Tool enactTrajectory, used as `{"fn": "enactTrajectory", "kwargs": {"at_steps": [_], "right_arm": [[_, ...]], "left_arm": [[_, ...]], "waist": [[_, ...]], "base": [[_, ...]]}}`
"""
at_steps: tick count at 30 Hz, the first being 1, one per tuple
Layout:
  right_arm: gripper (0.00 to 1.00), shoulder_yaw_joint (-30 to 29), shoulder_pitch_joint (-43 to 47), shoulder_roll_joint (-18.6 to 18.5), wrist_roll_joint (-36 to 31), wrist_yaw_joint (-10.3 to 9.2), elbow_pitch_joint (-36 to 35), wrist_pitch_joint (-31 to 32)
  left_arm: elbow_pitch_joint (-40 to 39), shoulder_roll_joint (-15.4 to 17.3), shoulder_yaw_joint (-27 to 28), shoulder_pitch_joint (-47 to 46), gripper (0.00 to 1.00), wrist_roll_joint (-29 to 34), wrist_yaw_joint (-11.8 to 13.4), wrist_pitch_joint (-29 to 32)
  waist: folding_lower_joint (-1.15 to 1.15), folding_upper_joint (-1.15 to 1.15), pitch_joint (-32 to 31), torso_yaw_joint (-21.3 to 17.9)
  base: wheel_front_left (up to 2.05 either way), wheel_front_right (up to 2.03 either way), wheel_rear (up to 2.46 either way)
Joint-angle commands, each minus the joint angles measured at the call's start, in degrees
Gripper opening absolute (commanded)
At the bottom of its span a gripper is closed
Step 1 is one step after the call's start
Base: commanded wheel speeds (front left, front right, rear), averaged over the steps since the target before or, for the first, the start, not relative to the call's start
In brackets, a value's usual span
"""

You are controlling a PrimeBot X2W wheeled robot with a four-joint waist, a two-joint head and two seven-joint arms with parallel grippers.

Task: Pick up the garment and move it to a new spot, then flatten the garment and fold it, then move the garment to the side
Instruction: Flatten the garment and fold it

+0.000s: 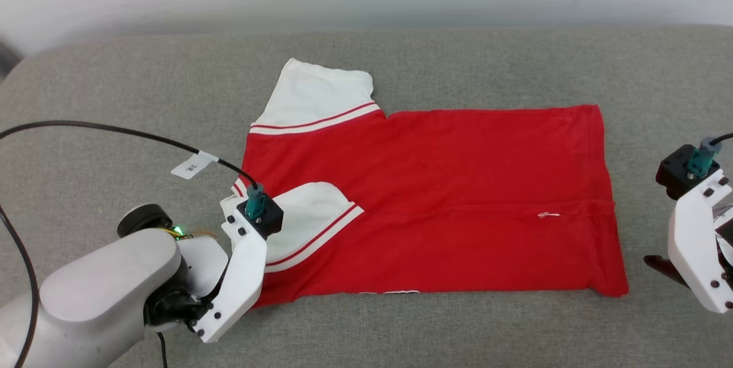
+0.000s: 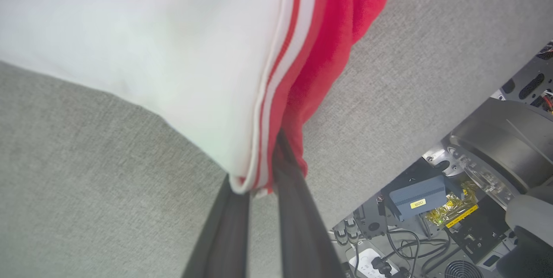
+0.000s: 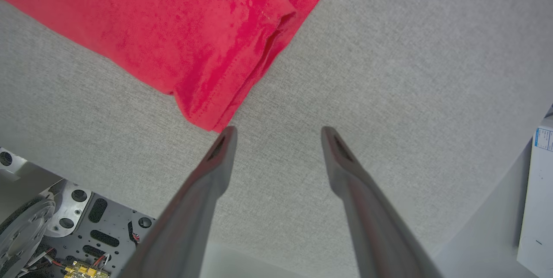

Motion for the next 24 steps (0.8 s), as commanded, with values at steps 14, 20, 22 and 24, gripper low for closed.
{"fn": "enactTrajectory", "kwargs": {"at_steps": [14, 20, 22, 24], "right_arm": [[1.00, 5.93, 1.88, 9.85, 1.06, -0.04, 12.26, 0.32], [0.00, 7.97, -0.21, 8.14, 2.17, -0.07, 12.82, -3.98], [0.00, 7.97, -1.27, 6.60, 2.69, -0.08, 12.20, -5.93], [0.00, 8.07, -1.60, 5.92, 2.85, -0.08, 11.68, -6.76]], "left_arm": [[-1.86, 0.51, 0.04, -2.85, 0.00, 1.48, 0.03, -1.18], [-0.78, 0.70, 0.03, -1.13, 0.00, 0.88, 0.03, -2.50], [-0.22, 0.59, 0.02, -0.36, 0.00, 0.63, 0.03, -3.26], [0.04, 0.58, 0.05, -0.04, 0.00, 0.24, 0.03, -3.85]], "waist": [[0.00, 0.00, 5.56, 1.88], [0.00, 0.00, 3.91, 0.88], [0.00, 0.00, 2.59, 0.49], [0.00, 0.00, 1.93, 0.33]], "base": [[0.00, 0.00, 0.00], [0.00, 0.00, 0.00], [0.00, 0.00, 0.00], [0.00, 0.00, 0.00]]}}
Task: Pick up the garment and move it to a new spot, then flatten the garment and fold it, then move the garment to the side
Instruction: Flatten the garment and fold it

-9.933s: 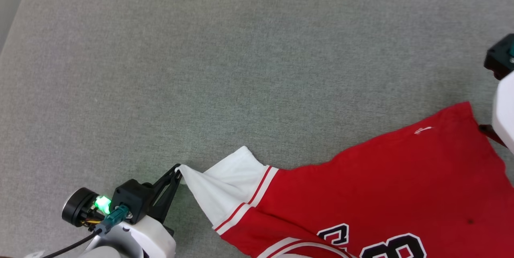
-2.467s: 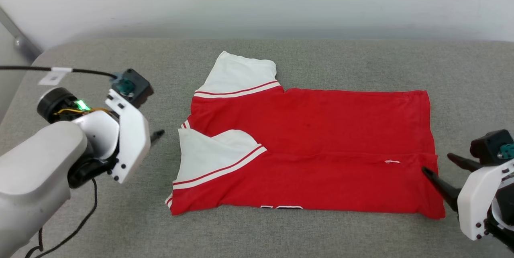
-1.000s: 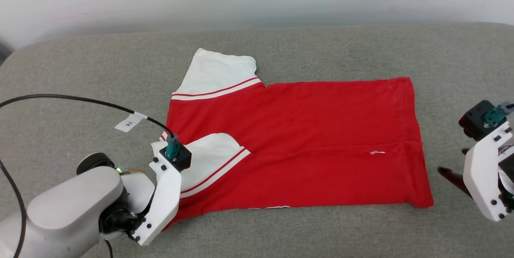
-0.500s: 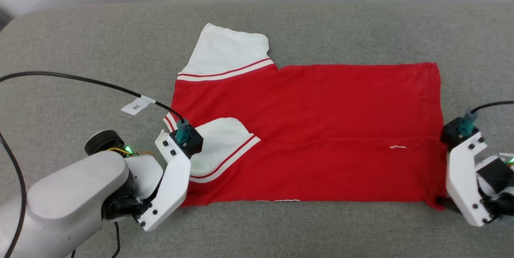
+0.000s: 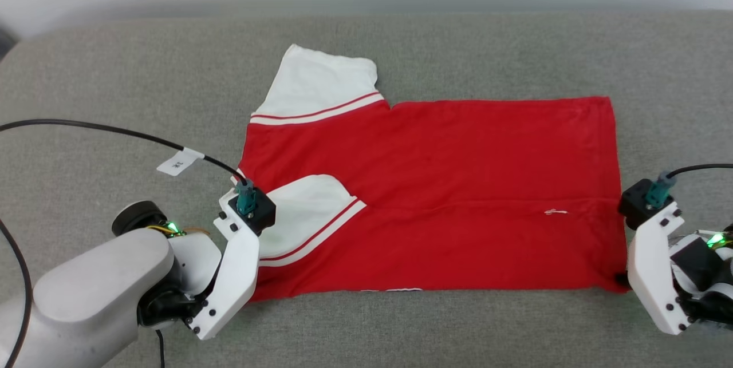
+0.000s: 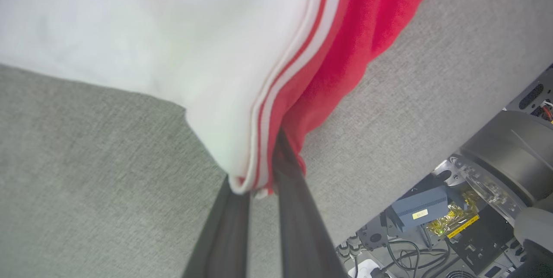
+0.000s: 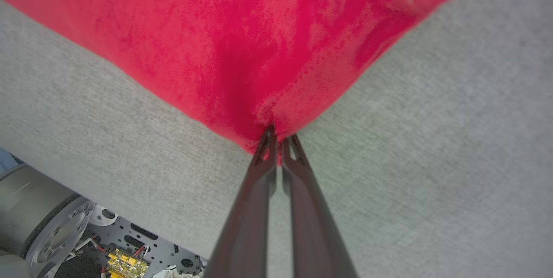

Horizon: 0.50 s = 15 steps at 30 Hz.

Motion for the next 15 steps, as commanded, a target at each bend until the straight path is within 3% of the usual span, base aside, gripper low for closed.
{"fn": "enactTrajectory", "kwargs": {"at_steps": [1, 15], "right_arm": [[0.00, 0.11, -0.68, -0.99, 0.25, -0.11, -0.22, -0.82], [0.00, -2.47, 7.07, -11.86, 6.66, -0.10, -9.96, -5.14]], "left_arm": [[0.27, -0.11, 0.09, 0.79, 0.00, -0.21, 0.03, -0.59], [-3.53, 3.02, 0.05, 6.32, 0.00, -1.40, 0.04, -0.76]], "waist": [[0.00, 0.00, -1.59, -0.56], [0.00, 0.00, -7.84, -0.84]], "base": [[0.00, 0.00, 0.00], [0.00, 0.00, 0.00]]}}
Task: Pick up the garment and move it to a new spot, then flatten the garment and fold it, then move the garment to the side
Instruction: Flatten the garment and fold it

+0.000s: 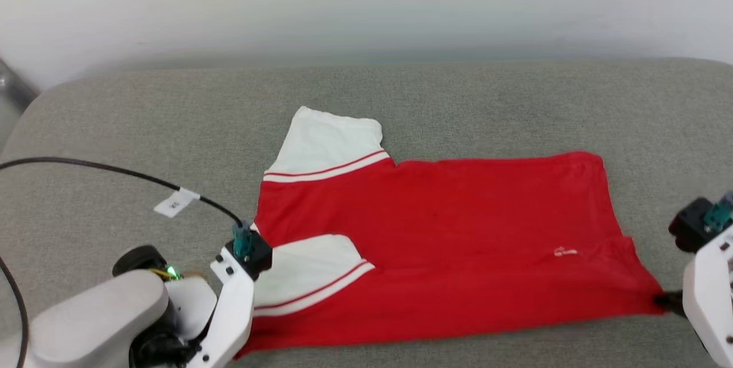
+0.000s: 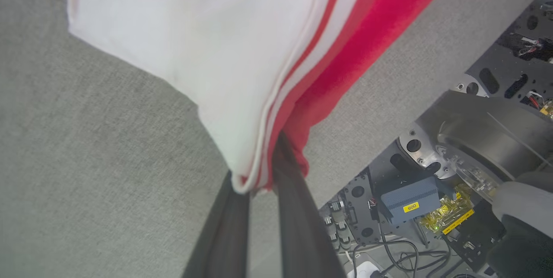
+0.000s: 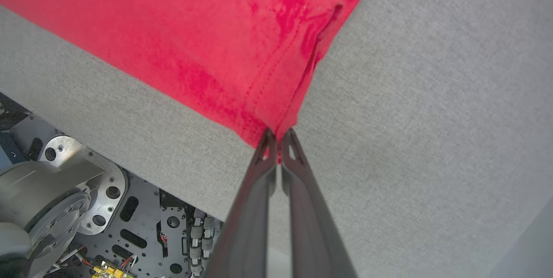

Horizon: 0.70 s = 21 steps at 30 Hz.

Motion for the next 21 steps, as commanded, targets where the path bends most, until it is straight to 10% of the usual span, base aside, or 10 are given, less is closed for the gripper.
{"fn": "enactTrajectory", "kwargs": {"at_steps": [1, 15, 16, 17, 18, 21], "right_arm": [[0.00, -0.24, 1.81, -0.83, 0.61, -0.09, -0.56, -0.05], [0.00, -3.26, 13.66, 2.20, -1.28, -0.09, 3.43, -0.14], [0.07, -3.63, 13.77, 2.87, -1.63, -0.09, 3.68, -0.61], [0.65, -4.04, 13.87, 3.45, -2.03, -0.09, 3.85, -1.17], [1.00, -4.70, 13.82, 3.94, -2.53, -0.09, 4.04, -1.89], [1.00, -7.00, 13.30, 5.41, -3.98, -0.08, 4.23, -4.63]], "left_arm": [[-0.36, 0.49, 0.02, 1.41, 0.00, -0.44, 0.04, 0.29], [1.22, -0.29, 0.04, 8.45, 0.01, 0.70, 0.04, -0.87], [1.74, -0.42, 0.09, 8.44, 0.38, 0.73, 0.04, -1.50], [2.01, -0.63, 0.34, 8.23, 1.00, 1.26, 0.04, -2.69], [2.58, -0.81, 0.66, 8.01, 1.00, 1.43, 0.04, -3.64], [2.95, -0.33, 1.25, 6.96, 1.00, 1.74, 0.04, -5.85]], "waist": [[0.00, 0.00, -0.25, 0.16], [0.00, 0.00, 0.66, 0.19], [0.00, 0.00, 0.63, 0.16], [0.00, 0.00, 0.49, 0.13], [0.00, 0.00, 0.23, 0.13], [0.00, 0.00, -0.90, 0.02]], "base": [[0.00, 0.00, 0.00], [0.00, 0.00, 0.00], [0.00, 0.00, 0.00], [0.00, 0.00, 0.00], [0.00, 0.00, 0.00], [0.00, 0.00, 0.00]]}}
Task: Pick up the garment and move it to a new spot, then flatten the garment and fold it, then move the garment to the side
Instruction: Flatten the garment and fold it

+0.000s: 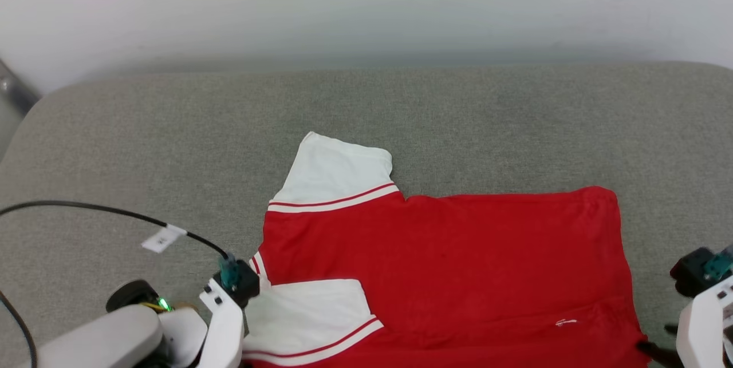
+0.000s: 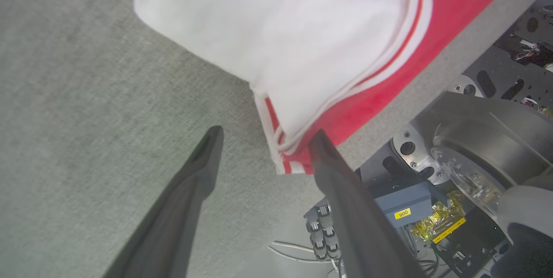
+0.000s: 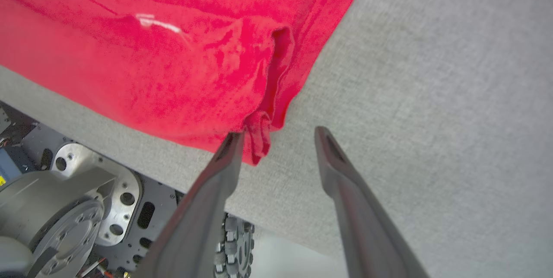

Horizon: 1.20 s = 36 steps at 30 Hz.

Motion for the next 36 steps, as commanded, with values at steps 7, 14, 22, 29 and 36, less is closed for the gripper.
{"fn": "enactTrajectory", "kwargs": {"at_steps": [7, 14, 22, 29, 36], "right_arm": [[1.00, -8.63, -1.27, 3.03, -6.78, -0.07, -2.34, -13.13], [1.00, -20.19, 0.51, 11.64, -15.07, -0.07, -4.47, -28.82], [1.00, -32.57, 4.05, 25.75, -24.72, -0.07, -12.38, -42.95], [1.00, -37.03, 7.01, 36.11, -29.10, -0.07, -19.43, -48.44], [1.00, -35.18, 7.28, 39.68, -31.84, -0.07, -22.01, -49.07]], "left_arm": [[-2.55, 2.77, 4.54, -5.54, 1.00, 4.93, 0.79, -9.14], [0.76, 0.26, 9.26, -10.62, 1.00, 11.07, 3.70, -20.41], [8.98, -3.91, 13.44, -19.41, 1.00, 14.95, 5.20, -27.07], [16.03, -6.75, 15.81, -28.17, 1.00, 13.56, 3.41, -24.25], [21.50, -8.54, 15.61, -36.04, 1.00, 7.56, 0.98, -10.18]], "waist": [[0.00, 0.00, -2.62, -0.22], [0.00, 0.00, -1.97, -0.89], [0.00, 0.00, 3.44, -3.26], [0.00, 0.00, 10.36, -5.88], [0.00, 0.00, 16.96, -8.63]], "base": [[0.00, 0.00, 0.00], [0.00, 0.00, 0.00], [0.00, 0.00, 0.00], [0.00, 0.00, 0.00], [0.00, 0.00, 0.00]]}}
